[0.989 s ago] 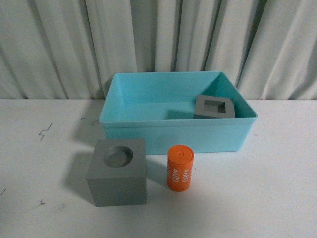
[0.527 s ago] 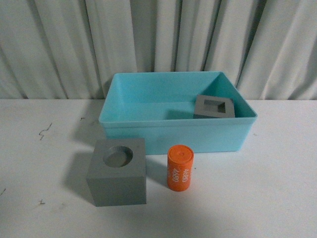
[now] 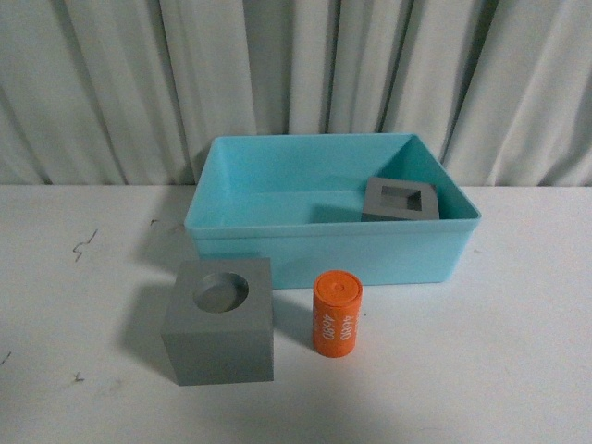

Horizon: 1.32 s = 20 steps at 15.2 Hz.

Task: Place gray and orange parts in blue box

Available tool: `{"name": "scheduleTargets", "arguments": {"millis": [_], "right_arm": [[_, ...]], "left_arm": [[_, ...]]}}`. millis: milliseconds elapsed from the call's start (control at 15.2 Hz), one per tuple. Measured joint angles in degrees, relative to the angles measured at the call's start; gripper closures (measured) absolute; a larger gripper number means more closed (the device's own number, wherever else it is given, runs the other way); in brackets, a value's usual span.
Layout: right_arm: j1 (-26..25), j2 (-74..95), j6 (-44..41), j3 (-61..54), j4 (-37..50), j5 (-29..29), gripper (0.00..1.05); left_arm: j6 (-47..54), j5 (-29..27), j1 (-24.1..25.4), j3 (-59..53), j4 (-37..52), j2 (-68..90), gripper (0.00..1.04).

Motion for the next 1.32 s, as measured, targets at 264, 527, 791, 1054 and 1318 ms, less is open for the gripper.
{"name": "scheduleTargets", "arguments": {"millis": [264, 527, 791, 1054, 1318], "right_arm": [[0.0, -4.2, 0.0, 0.0, -4.2, 0.0, 1.03], [0.0, -14.7, 0.0, 0.2, -14.2, -0.1, 1.03], [0.0, -14.7, -0.1, 0.0, -15.1, -0.1, 0.68], [0.0, -14.7, -0.1, 0.0, -15.1, -0.2, 0.2], [0.0, -14.7, -0.1, 0.0, -15.1, -0.1, 0.06]], "left_arm": [[0.0, 0.0, 0.0, 0.0, 0.0, 0.0, 0.07], [0.0, 0.0, 0.0, 0.0, 0.0, 0.0, 0.07], [0.0, 0.0, 0.0, 0.0, 0.0, 0.0, 0.07], [-12.2, -0.1, -4.7, 11.2, -18.1, 20.0, 0.07], [-20.2, 1.1, -17.1, 22.5, 5.1, 56.5, 0.07]]}}
